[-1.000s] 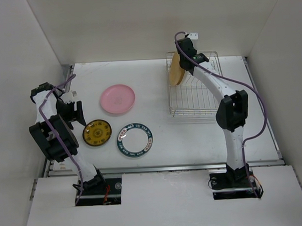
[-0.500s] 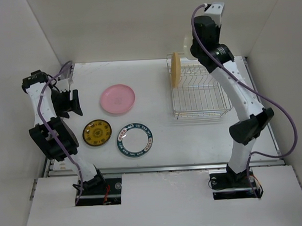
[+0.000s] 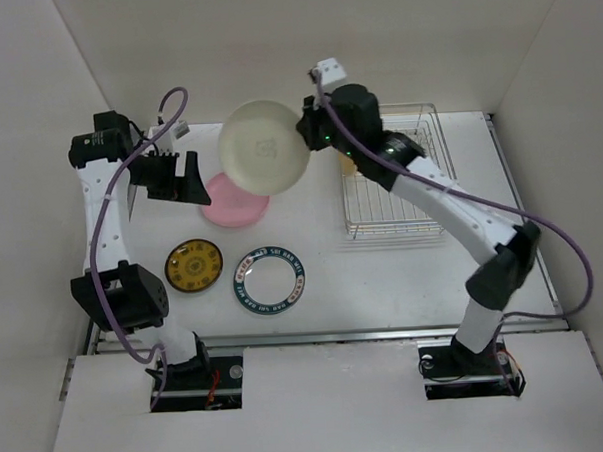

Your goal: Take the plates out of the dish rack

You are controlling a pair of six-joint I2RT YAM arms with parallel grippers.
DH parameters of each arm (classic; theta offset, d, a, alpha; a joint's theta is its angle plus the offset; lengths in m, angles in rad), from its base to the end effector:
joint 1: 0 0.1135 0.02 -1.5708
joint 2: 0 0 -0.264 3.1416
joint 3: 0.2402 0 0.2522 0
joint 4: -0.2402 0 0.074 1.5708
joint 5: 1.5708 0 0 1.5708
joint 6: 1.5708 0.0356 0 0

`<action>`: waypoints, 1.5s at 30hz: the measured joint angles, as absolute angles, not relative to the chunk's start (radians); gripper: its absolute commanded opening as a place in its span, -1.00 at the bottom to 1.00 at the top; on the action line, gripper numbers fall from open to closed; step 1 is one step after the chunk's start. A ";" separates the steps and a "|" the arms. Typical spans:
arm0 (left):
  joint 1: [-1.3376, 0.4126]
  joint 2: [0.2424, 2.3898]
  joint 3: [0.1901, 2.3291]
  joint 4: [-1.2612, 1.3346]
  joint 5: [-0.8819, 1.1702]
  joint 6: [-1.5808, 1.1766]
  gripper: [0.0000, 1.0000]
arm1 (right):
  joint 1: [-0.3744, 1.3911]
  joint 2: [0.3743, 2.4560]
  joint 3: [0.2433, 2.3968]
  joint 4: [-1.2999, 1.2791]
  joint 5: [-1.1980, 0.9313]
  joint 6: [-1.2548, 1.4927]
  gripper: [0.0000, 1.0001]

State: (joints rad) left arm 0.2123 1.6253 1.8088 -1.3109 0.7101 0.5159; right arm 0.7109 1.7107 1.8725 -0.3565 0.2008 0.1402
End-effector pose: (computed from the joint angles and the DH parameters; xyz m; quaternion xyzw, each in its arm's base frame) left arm 0.3056 0.0421 0.3896 0.2139 0.8926 -0.2435 0.3134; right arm 0.3045 0.2528 0.4525 -0.1553 0.7554 0.1903 0.6074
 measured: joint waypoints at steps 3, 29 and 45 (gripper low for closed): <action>0.179 1.618 1.802 -1.277 0.740 0.481 0.65 | 0.725 1.872 1.907 -0.328 0.032 0.174 -1.00; 0.125 1.957 1.916 -1.129 0.603 0.241 -1.00 | 0.688 2.093 1.926 -0.196 -0.258 0.284 0.25; 0.130 2.446 2.250 -1.145 0.416 0.207 0.07 | 0.686 1.867 1.872 -0.269 -0.115 0.241 0.25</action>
